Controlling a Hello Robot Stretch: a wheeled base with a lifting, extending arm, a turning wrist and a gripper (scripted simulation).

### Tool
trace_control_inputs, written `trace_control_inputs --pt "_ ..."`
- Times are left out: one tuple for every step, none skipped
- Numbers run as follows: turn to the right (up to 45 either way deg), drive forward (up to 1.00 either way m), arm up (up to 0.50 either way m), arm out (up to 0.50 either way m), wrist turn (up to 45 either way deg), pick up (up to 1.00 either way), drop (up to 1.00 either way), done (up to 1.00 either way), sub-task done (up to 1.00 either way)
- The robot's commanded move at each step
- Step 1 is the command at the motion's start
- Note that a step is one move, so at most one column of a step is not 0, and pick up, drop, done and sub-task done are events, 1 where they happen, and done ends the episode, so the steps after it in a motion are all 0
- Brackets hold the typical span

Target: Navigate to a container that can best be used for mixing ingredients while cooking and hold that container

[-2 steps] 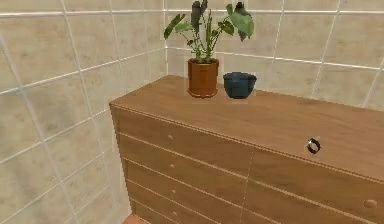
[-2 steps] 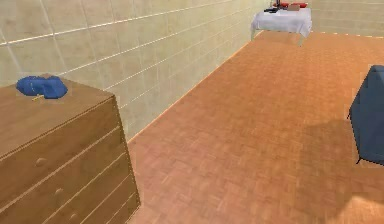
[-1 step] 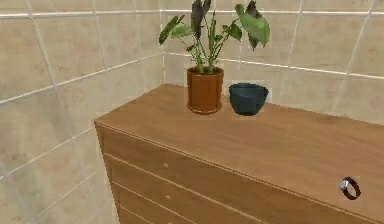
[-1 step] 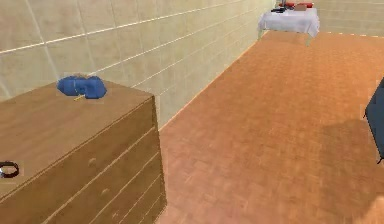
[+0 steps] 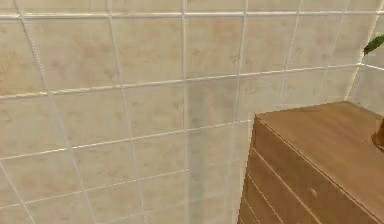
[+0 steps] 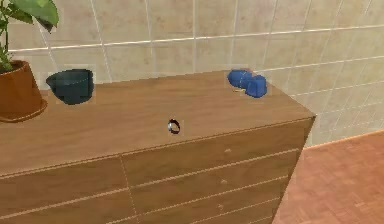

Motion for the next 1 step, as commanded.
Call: trace_control_inputs --pt "-27.0 0.0 0.0 0.0 0.0 0.0 0.0 0.0 0.0"
